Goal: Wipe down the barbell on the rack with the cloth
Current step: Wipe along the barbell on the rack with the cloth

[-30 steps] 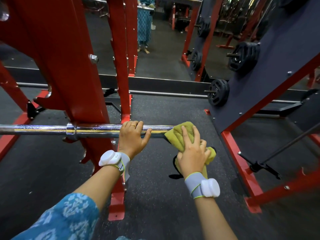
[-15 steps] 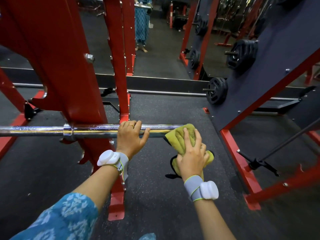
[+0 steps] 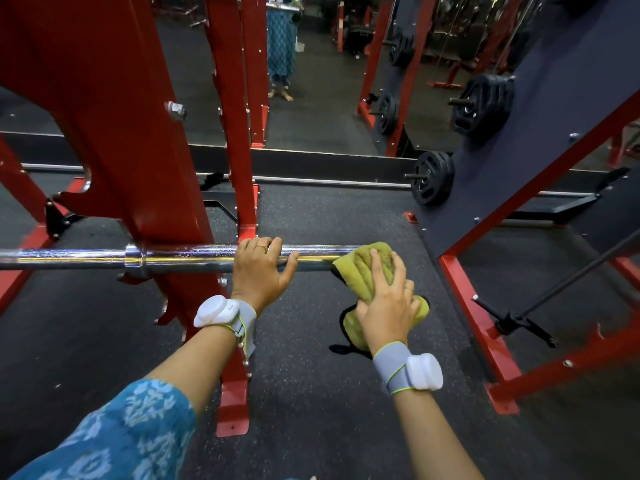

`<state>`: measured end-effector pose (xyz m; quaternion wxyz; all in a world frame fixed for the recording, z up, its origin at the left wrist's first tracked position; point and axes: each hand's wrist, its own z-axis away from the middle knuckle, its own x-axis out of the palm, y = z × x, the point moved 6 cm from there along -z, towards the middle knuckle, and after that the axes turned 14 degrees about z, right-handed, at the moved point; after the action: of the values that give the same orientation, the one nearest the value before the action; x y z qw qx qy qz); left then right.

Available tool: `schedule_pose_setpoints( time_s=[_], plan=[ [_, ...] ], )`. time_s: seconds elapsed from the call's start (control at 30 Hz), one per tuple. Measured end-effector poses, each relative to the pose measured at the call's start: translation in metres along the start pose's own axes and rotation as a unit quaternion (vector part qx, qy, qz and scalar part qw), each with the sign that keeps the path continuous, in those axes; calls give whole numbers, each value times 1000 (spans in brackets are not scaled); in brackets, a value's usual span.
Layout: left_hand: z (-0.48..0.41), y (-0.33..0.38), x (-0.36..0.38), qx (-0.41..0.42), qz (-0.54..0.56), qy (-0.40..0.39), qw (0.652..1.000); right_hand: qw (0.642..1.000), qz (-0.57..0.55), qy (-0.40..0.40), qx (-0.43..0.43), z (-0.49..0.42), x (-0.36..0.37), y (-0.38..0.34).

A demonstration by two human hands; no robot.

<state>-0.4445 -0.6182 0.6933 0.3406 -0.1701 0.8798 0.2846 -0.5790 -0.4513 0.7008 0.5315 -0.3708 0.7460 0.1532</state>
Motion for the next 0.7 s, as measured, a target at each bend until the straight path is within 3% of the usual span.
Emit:
schedule_pose_setpoints(
  time_s=[0.17,0.4,0.6,0.7],
  plan=[
    [0,-1,0,3,9,7,1000,996,37,6,-77,14,4,-6],
    [0,-1,1,4,6,6,1000,992,77,-93,26,-13,-8,10],
    [1,-1,1,8,3,7,1000,993,84,-37,-76,-14,-13,-17],
    [0,-1,0,14,0,11,1000,992,90,-83,-36,-23,-17,-11]
  ],
)
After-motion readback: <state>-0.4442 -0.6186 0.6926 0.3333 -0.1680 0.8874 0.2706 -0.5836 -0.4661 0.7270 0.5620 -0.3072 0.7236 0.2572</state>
